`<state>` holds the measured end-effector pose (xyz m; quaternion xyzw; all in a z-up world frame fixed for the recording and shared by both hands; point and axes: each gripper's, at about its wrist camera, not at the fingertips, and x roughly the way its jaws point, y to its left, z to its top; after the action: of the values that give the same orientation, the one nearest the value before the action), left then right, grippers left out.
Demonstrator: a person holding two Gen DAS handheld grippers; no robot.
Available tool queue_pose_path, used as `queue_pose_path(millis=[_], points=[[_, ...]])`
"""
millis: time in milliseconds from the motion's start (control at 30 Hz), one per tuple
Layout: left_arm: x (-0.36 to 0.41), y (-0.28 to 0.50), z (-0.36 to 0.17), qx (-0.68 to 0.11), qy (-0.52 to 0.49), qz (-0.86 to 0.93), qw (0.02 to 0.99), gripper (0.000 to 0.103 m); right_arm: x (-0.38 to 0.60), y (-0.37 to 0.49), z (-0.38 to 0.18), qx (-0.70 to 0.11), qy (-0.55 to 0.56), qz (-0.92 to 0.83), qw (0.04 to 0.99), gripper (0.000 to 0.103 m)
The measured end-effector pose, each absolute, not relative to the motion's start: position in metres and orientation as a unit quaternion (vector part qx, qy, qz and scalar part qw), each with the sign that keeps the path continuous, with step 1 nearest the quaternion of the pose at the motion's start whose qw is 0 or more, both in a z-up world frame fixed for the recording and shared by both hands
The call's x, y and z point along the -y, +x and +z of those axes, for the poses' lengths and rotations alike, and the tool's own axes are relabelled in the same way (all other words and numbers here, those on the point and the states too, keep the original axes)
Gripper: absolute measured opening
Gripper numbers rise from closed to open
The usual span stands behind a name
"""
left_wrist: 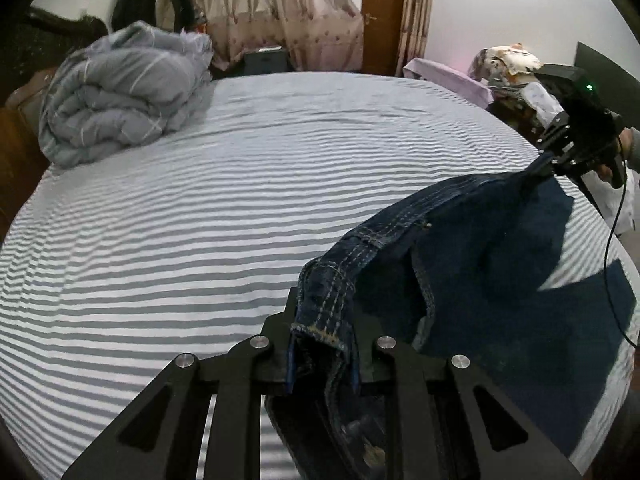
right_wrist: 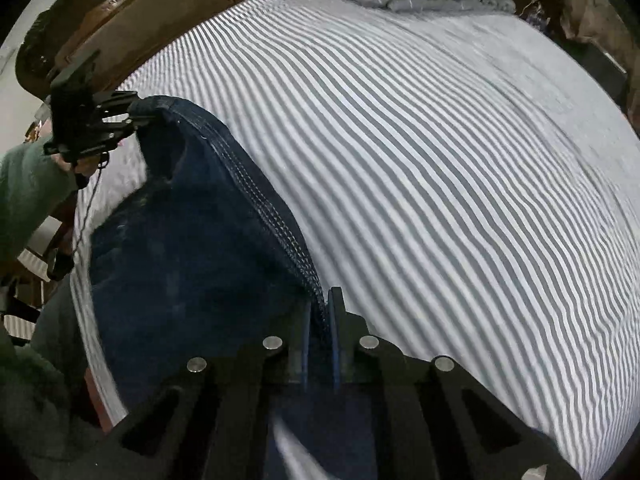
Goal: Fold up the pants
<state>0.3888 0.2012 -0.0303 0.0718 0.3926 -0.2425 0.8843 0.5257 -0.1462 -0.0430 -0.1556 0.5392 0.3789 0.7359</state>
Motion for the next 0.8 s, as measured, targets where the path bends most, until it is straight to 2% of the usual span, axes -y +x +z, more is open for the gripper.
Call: queue_pose_path(millis=[167, 400, 600, 800], points=[[-0.204, 0.346, -0.010, -0.385, 0.096, -0.256, 0.881, 0.020, 0.150, 0.456, -0.012, -0.523, -0.165, 0.370, 0.750, 0.008], [-0.214, 0.282, -0.013, -0.407, 0.146, -0.269, 0.861, 0.019, 0.136, 0.360, -0.012, -0.522, -0.161, 0.374, 0.750, 0.008], [-0.231, 0.227, -0.042, -0.437, 0.161, -0.276, 0.841, 0.017, 0.123, 0.288, -0.052, -0.544, -0.117, 0.383, 0.737, 0.008], [-0.229, 0.182, -0.079, -0.464, 0.179, -0.289, 0.818, 0.017, 0.115, 0.254, -0.108, -0.584, -0.094, 0.364, 0.720, 0.009]])
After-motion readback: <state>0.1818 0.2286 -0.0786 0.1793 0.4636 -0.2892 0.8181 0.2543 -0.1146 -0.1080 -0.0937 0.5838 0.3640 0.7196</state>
